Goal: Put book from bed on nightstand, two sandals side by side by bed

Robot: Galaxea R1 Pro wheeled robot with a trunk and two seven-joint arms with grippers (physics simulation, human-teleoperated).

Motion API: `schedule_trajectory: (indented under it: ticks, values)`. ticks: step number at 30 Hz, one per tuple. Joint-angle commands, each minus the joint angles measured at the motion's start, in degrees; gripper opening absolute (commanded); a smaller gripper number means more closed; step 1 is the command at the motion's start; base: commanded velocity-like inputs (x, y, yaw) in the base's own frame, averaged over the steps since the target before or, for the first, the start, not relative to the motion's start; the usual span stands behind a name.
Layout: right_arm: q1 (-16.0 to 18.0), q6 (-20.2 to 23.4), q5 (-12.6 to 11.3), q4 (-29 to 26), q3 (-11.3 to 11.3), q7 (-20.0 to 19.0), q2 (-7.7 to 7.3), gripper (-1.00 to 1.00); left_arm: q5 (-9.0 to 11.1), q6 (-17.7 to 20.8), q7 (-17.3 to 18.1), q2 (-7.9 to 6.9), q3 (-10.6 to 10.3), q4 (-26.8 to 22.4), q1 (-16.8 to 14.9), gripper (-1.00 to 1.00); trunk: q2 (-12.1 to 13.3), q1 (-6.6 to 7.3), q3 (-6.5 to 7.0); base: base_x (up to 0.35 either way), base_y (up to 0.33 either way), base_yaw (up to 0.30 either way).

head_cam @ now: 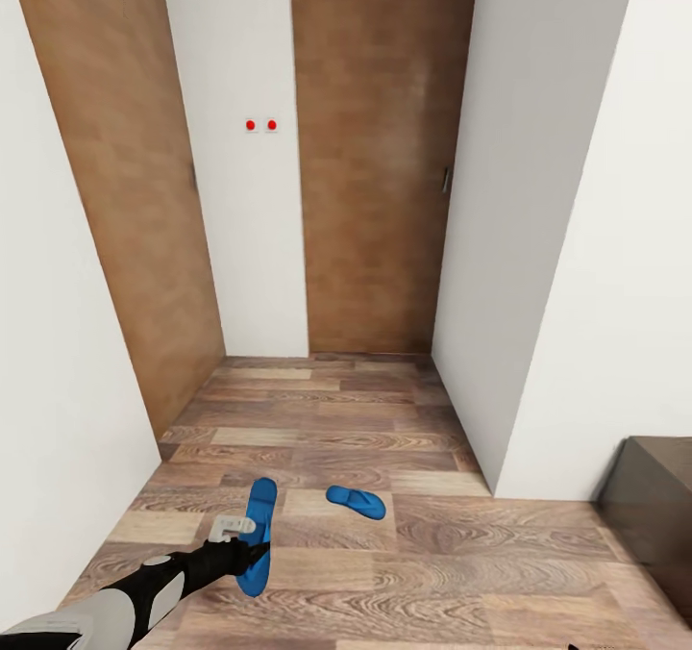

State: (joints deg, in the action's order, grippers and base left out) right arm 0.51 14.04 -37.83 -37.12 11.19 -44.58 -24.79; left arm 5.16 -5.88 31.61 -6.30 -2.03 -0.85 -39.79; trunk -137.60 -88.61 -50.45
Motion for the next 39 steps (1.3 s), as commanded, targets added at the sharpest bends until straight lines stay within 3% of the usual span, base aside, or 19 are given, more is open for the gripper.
schedule_trajectory:
  ticks: [1, 14, 16, 19, 22, 23, 27, 39]
  values:
    - [0.03, 0.55, -0.49, 0.03, 0.06, -0.15, 0.00, 1.00, 0.54, -0.10, 0.26, -0.02, -0.26, 0.06, -0.03, -1.00, -0.02, 0.01, -0.02, 0.000, 0.000, -0.259]
    - [0.04, 0.47, -0.41, 0.07, -0.01, 0.46, 0.00, 1.00, 0.78, -0.16, -0.31, -0.10, -0.15, 0.06, 1.09, -1.00, -0.02, 0.01, 0.21, 0.000, 0.000, -0.138]
    - [0.03, 0.46, -0.41, 0.09, -0.07, 2.01, 0.00, 1.00, 1.33, -0.17, -0.75, -0.19, -0.12, 0.04, 1.96, -1.00, -0.02, 0.01, 0.21, 0.000, 0.000, -0.005]
    - [0.02, -2.84, -0.27, 0.94, -0.39, 8.64, 0.08, 1.00, 3.43, -0.22, -1.20, -0.26, -0.03, 0.06, 2.70, -1.00, -0.02, 0.01, 0.22, 0.000, 0.000, -0.002]
    - [0.06, -9.72, 2.10, 3.29, -1.43, 16.16, 1.75, 1.00, 4.62, -0.26, -1.43, -0.30, -0.02, 0.06, 2.98, -1.00, -0.02, 0.01, 0.22, 0.000, 0.000, 0.000]
    - [0.08, -11.53, 3.92, 3.95, -1.84, 18.56, 2.58, 1.00, 4.83, -0.26, -1.60, -0.33, -0.01, 0.06, 3.09, -1.00, -0.02, 0.01, 0.22, 0.000, 0.000, 0.000]
    - [0.06, -14.30, 9.31, 4.84, -2.31, 22.25, 3.81, 1.00, 5.13, -1.39, -2.50, -0.44, 0.00, 0.01, 4.72, -1.00, -0.02, 0.01, 0.22, 0.000, 0.000, 0.000]
    - [0.02, -15.10, 11.04, 5.03, -2.30, 22.84, 4.08, 1.00, 5.21, -4.52, -2.95, -0.46, 0.00, 0.00, 5.76, -1.00, -0.02, 0.01, 0.22, 0.008, 0.000, 0.000]
